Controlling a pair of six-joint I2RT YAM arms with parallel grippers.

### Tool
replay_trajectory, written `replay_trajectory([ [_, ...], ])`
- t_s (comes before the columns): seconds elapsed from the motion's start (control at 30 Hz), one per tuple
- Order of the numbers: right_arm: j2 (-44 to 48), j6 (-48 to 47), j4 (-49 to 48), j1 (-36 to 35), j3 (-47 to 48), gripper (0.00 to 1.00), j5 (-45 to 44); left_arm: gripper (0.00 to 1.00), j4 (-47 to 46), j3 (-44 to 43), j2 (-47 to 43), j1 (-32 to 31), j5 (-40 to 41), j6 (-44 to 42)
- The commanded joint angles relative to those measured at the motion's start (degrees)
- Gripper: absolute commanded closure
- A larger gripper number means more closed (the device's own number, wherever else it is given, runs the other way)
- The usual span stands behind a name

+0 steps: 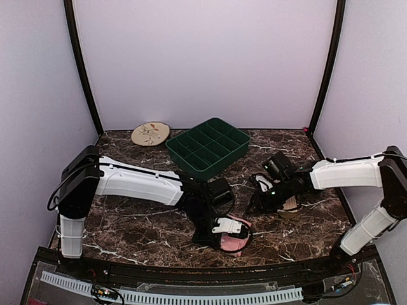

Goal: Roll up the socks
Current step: Roll the sock at the center of the board.

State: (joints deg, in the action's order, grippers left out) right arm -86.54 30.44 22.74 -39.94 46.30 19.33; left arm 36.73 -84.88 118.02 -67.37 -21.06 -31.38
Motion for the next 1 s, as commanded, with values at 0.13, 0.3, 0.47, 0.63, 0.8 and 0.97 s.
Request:
replay_trajectory([
  [0.13,14.05,2.58,-1.12,-0.94,-5.11,0.68,-15.98,1.0,10.48,-5.45,7.57,1.92,-6.16,3.71],
  [0.3,20.65,2.74,0.09,-4.95,-7.19,0.68,-20.91,1.0,14.14,-11.16,12.69,3.59,-9.4,5.74],
  [0.47,25.32,3.43,2.79,-10.2,-8.8,0.68,-26.56,1.0,14.6,-13.27,14.56,5.53,-11.01,6.67],
  [0.63,28.82,4.14,4.0,-14.8,-10.13,0.68,-30.23,1.0,15.82,-15.27,16.36,8.77,-12.27,7.04],
  [0.8,27.96,3.62,4.36,-21.08,-9.35,0.68,-33.69,1.0,16.28,-18.45,18.78,11.36,-12.76,7.24],
  [0.97,27.27,3.81,7.1,-28.55,-7.89,0.68,-38.15,1.0,16.52,-18.61,19.5,11.65,-14.84,6.94],
])
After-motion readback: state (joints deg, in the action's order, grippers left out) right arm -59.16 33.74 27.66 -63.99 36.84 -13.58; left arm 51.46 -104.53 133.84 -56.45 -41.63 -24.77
